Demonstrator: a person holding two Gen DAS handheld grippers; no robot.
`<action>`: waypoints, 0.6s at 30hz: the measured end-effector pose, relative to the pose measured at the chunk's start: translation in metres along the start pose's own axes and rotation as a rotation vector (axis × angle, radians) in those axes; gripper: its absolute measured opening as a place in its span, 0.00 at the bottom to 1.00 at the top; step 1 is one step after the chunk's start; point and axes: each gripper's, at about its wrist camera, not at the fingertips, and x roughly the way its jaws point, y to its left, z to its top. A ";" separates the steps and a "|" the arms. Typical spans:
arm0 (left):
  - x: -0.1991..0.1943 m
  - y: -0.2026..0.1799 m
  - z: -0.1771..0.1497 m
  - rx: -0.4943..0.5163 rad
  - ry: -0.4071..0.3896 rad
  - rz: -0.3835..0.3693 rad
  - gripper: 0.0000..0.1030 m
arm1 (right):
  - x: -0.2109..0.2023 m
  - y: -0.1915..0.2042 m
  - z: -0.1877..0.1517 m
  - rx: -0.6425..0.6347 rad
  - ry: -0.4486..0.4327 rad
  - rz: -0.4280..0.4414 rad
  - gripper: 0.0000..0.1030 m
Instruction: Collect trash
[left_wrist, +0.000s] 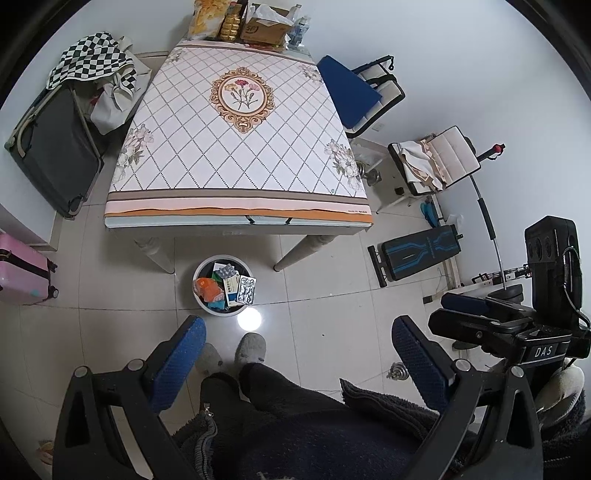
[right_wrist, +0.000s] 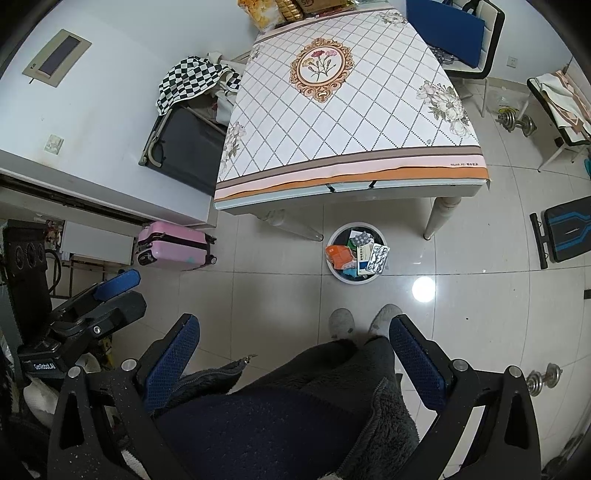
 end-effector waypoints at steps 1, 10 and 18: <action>0.000 0.000 -0.001 -0.002 -0.001 0.001 1.00 | 0.000 0.000 0.000 -0.002 0.001 0.001 1.00; -0.001 -0.001 -0.005 -0.013 -0.004 0.005 1.00 | 0.003 0.003 -0.002 -0.010 0.013 0.007 1.00; -0.004 -0.002 -0.007 -0.013 -0.013 0.008 1.00 | 0.002 0.004 -0.004 -0.014 0.014 0.009 1.00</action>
